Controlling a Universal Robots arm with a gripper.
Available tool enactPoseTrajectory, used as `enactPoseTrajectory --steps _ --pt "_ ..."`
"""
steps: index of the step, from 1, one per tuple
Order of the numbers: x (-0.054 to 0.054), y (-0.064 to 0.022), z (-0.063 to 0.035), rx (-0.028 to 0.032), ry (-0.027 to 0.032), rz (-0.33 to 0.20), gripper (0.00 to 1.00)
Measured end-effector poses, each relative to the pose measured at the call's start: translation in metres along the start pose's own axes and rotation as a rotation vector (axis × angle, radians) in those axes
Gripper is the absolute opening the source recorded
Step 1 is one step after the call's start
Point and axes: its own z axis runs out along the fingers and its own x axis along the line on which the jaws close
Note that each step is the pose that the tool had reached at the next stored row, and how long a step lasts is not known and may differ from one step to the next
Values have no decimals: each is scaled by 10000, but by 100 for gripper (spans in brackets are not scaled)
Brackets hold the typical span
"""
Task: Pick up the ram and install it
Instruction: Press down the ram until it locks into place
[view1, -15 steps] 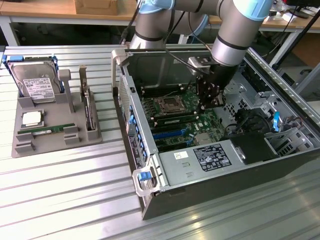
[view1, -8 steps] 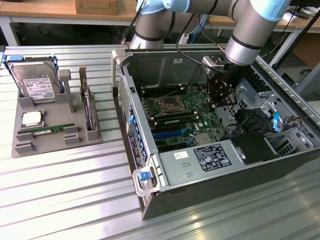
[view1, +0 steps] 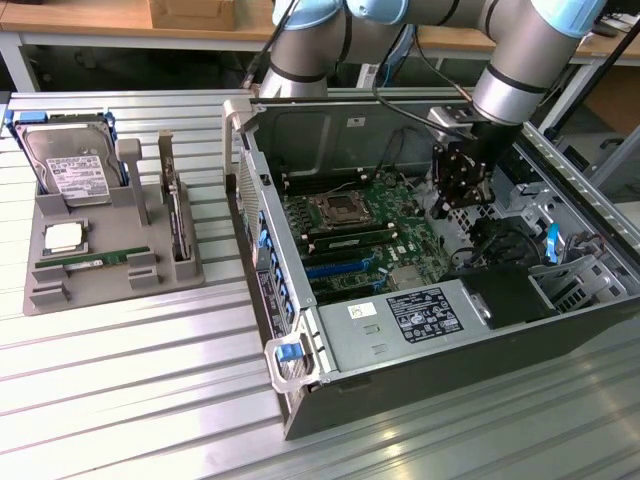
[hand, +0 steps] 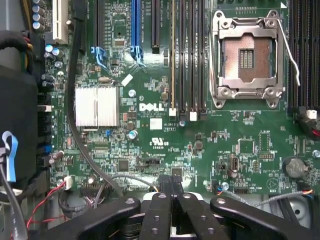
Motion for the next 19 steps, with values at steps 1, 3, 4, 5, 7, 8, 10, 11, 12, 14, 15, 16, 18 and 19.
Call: enactPoseTrajectory --steps 1,3,4,5,7,8,10,11,12,14,15,16,18,19 --pt "1 -22 -17 0 0 0 11" --pt "5 -55 -90 -1 1 1 11" --pt "7 -53 -141 0 2 1 11" --pt "8 -52 -161 2 1 2 11" --pt "13 -43 -257 35 2 2 11" --pt "17 -37 -327 55 3 3 11" --pt "19 88 -359 149 0 8 11" --pt "20 139 -366 188 0 11 11" --pt "21 185 -373 232 1 13 11" --pt "21 309 -372 320 -1 18 11" --pt "22 379 -368 356 -1 21 11" --pt "22 411 -367 373 -1 21 11" --pt "22 436 -365 389 -1 21 11" --pt "22 436 -365 389 -1 21 11"
